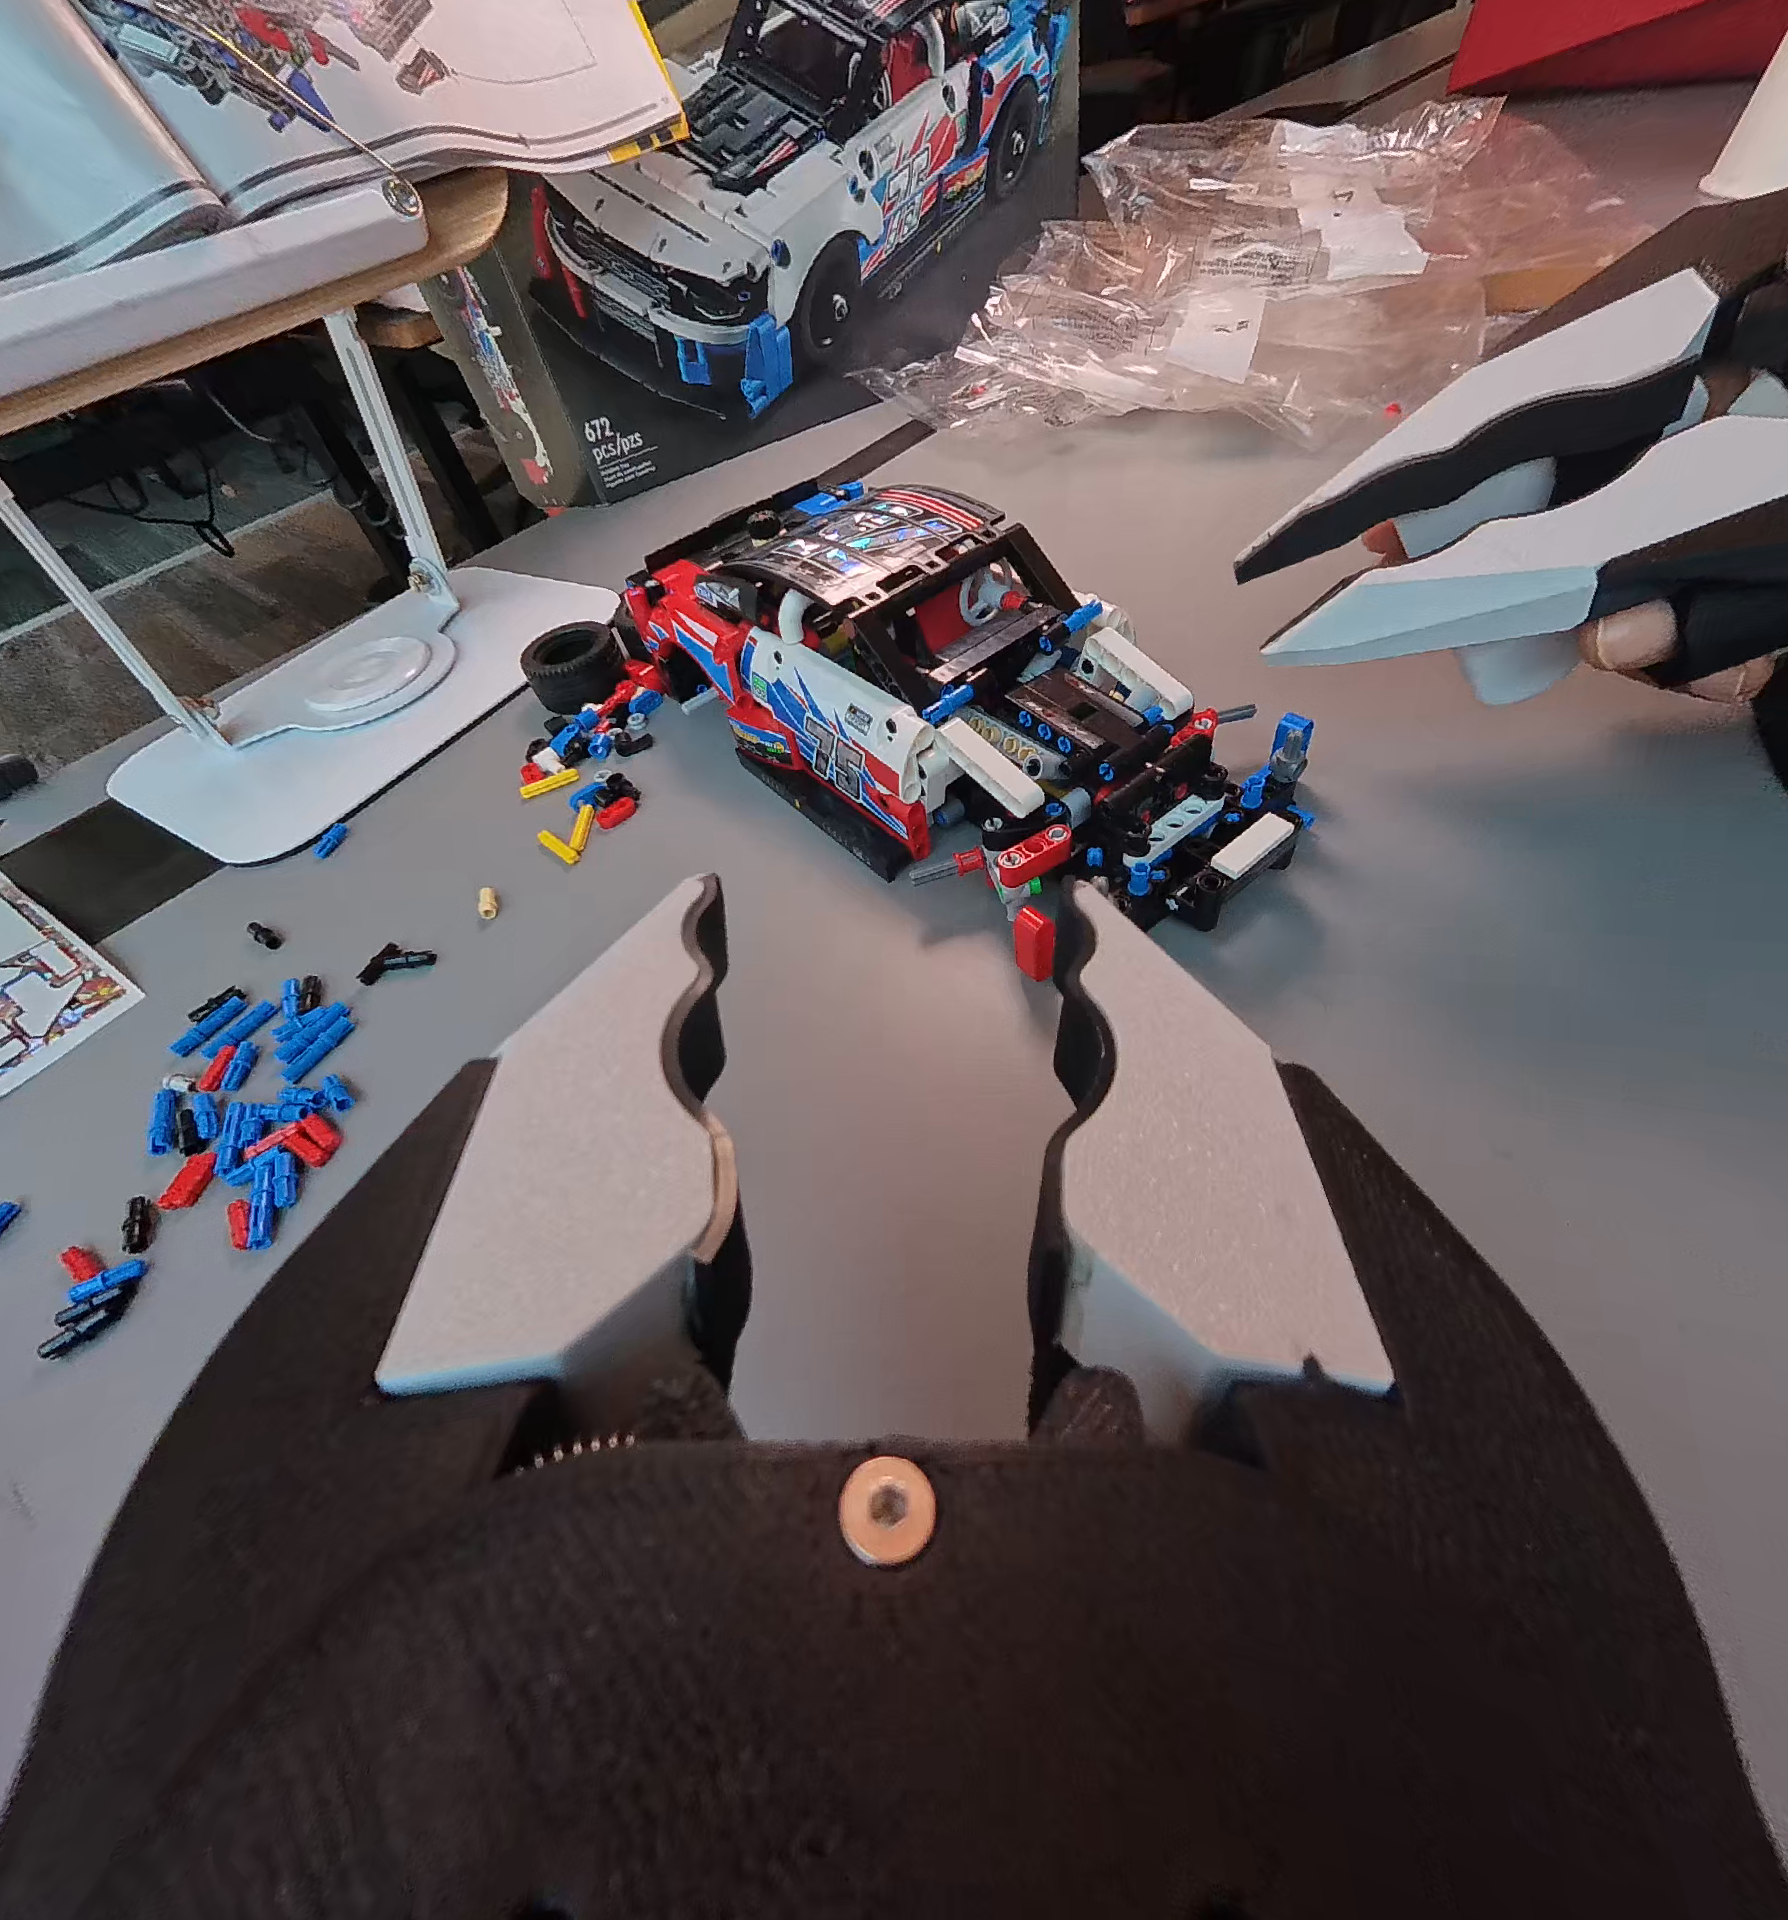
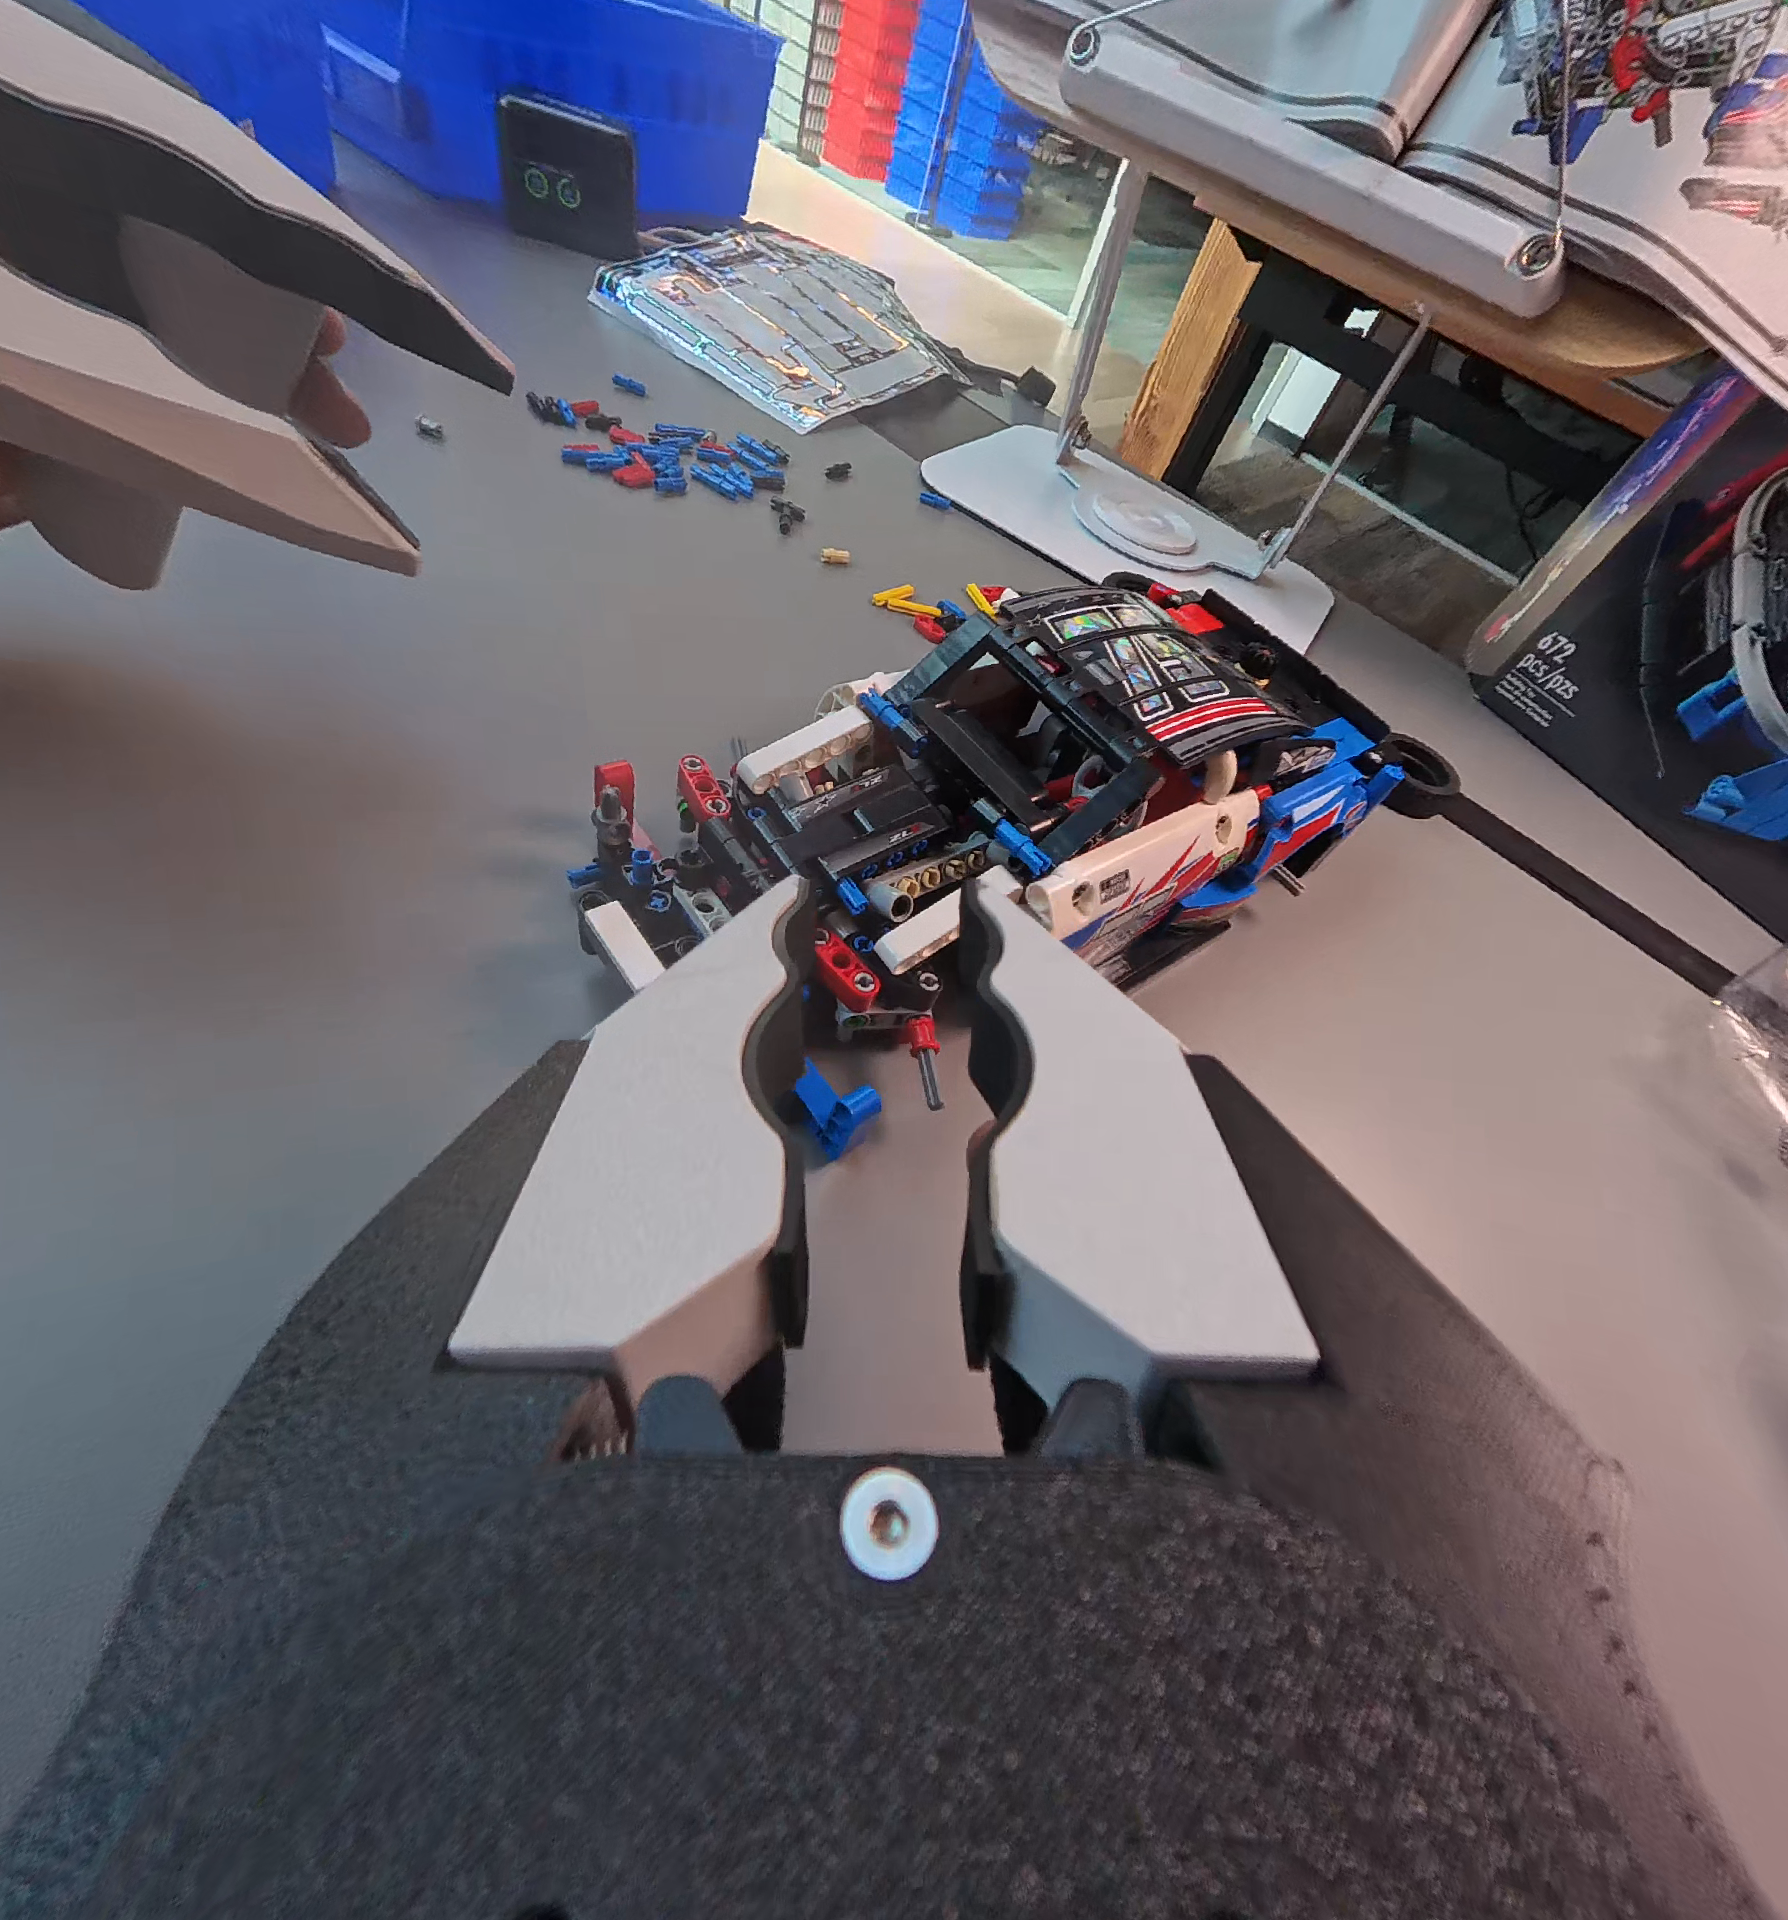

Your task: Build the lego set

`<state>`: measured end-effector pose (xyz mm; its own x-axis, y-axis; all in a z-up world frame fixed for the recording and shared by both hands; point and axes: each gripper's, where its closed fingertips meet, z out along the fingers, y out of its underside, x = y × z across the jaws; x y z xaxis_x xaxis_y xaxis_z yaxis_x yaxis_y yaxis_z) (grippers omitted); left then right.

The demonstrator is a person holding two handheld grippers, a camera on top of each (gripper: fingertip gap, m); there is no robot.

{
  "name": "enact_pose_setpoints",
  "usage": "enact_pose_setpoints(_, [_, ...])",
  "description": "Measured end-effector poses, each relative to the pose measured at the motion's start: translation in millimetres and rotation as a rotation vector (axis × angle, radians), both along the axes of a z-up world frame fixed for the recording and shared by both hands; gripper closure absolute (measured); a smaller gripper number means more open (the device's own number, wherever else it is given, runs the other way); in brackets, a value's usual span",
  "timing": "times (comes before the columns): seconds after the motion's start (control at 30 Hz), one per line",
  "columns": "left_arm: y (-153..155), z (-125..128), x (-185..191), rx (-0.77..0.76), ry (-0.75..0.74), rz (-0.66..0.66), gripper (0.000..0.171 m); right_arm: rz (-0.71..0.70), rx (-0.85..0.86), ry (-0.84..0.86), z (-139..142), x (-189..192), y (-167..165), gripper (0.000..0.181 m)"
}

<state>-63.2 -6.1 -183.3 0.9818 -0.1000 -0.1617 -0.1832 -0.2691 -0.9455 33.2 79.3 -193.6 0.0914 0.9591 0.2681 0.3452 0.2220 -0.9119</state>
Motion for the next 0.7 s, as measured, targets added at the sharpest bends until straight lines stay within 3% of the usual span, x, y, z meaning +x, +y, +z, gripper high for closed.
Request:
enact_pose_setpoints(0.43, [-0.3, -5.3, -0.6, -0.018, -0.007, 0.001, 0.11, -0.002, 0.038, -0.059, -15.7, -6.8, -5.7, 0.159])
enact_pose_setpoints(0.7, [0.4, -5.4, 4.3, -0.011, -0.001, -0.016, 0.11, -0.059, -0.025, -0.01, -10.3, -4.3, 5.9, 0.142])
